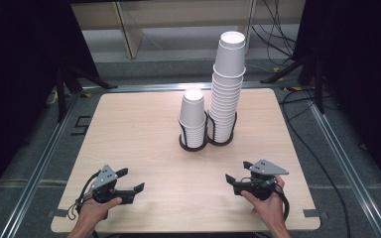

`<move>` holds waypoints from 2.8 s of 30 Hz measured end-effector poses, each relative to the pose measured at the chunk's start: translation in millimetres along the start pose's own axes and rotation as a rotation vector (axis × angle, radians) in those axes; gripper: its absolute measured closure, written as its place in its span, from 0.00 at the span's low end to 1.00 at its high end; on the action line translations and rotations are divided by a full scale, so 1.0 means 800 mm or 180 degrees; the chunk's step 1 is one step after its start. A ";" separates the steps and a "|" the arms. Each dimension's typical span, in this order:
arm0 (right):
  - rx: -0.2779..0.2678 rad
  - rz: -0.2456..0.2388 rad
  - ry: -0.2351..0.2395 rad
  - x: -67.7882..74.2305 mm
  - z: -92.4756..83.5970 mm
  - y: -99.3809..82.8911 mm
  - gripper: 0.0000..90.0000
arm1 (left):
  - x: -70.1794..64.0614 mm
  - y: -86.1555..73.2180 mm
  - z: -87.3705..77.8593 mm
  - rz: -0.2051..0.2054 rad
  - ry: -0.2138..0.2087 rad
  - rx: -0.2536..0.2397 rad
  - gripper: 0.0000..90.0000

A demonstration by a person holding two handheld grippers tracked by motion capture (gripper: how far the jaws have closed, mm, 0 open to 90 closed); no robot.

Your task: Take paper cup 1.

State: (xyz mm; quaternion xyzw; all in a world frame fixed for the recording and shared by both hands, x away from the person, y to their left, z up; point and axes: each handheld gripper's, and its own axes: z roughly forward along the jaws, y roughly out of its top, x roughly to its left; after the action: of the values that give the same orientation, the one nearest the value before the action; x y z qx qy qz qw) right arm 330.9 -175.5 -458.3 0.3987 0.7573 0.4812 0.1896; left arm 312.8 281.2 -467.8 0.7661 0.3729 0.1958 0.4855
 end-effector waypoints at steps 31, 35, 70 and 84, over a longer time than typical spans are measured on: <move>-0.0262 0.0296 0.0293 0.007 0.035 0.068 0.19 | 0.000 0.000 0.000 -0.0017 -0.0023 -0.0005 0.16; -0.0283 0.0212 0.0296 0.009 0.041 0.078 0.19 | 0.000 0.002 -0.001 0.0025 -0.0026 -0.0015 0.16; -0.0514 0.0098 -0.0049 0.040 0.125 0.193 0.17 | 0.000 0.001 -0.001 0.0000 -0.0022 -0.0019 0.16; -0.0519 0.0272 -0.0367 0.053 0.153 0.216 0.17 | 0.000 0.000 -0.001 -0.0047 -0.0054 -0.0059 0.16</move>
State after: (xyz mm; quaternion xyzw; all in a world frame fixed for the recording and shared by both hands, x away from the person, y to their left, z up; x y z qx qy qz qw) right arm 459.6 -33.8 -359.0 0.4409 0.6858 0.5251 0.2439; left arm 312.6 281.6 -467.6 0.7604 0.3726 0.1892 0.4971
